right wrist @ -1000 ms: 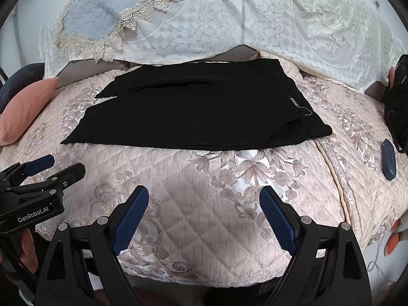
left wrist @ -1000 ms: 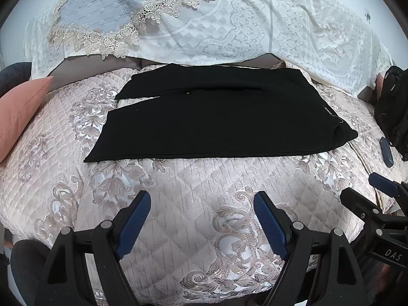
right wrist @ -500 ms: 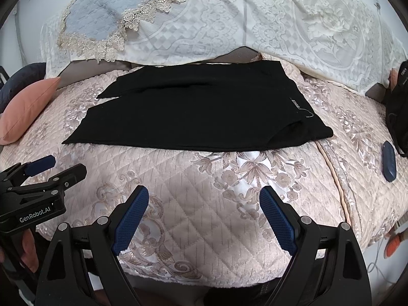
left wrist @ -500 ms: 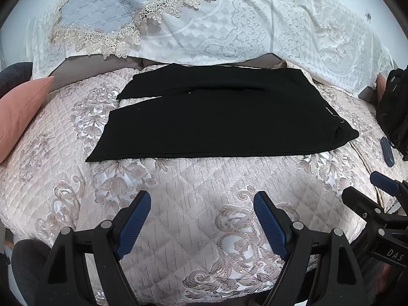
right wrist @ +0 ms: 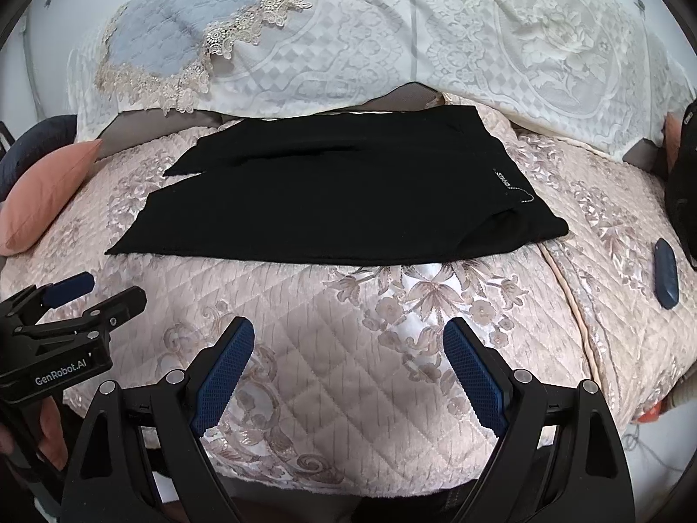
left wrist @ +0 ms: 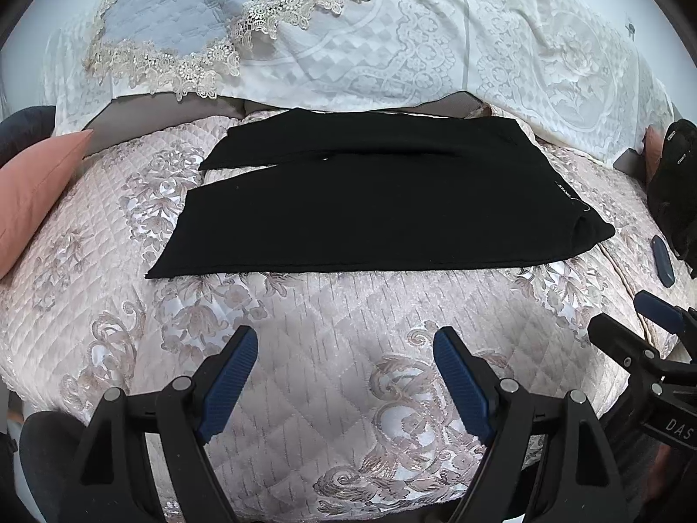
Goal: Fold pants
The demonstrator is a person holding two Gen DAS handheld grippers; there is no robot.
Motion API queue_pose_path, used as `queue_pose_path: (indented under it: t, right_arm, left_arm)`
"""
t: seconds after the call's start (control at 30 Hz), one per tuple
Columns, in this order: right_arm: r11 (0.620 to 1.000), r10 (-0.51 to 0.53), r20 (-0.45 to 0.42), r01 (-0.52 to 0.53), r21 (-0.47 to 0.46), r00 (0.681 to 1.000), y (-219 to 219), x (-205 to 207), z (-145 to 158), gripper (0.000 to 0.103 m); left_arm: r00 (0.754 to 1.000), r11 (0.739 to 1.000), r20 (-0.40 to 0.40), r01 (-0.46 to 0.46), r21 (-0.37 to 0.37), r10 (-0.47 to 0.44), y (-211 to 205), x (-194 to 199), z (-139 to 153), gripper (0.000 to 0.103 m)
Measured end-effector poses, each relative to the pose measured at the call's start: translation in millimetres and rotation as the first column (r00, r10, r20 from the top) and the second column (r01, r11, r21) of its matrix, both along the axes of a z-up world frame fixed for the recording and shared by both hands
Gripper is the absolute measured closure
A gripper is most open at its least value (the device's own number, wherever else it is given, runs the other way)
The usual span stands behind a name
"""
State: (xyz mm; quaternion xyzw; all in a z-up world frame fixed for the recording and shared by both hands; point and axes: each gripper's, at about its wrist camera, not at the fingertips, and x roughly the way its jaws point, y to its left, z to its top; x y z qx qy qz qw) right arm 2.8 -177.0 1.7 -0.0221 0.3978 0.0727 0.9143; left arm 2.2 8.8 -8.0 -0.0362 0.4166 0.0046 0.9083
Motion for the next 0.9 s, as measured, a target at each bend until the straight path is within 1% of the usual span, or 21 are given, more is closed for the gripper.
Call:
queue_pose_path:
  t: [0.5,0.7,0.8,0.87,0.9]
  right_arm:
    - [1.000,0.006,-0.006,-0.006,-0.003,1.000,-1,4,-4,0.014]
    - [1.000,0.008,-0.009,-0.008,0.001,1.000,-2,5,-5,0.014]
    - [1.000,0.011,-0.013,-0.010,0.007,1.000,-4,7,-8,0.014]
    - [1.000,0.009,-0.020,-0.009,0.022,1.000,-7,10,-12,0.014]
    - [1.000,0.009,-0.021,-0.008,0.027,1.000,-8,11,-13,0.015]
  left_arm:
    - [1.000,0.999,0.017,0.006,0.032,-0.006,-3,2,0,0.018]
    - [1.000,1.000,0.014,0.011,0.017,-0.012,-3,4,-4,0.018]
    - [1.000,1.000,0.015,0.016,-0.023,-0.015,1,7,-7,0.018]
    - [1.000,0.995,0.006,0.012,-0.095,-0.012,8,12,-12,0.018]
    - [1.000,0.994,0.003,0.007,-0.113,-0.006,11,14,-15,0.019]
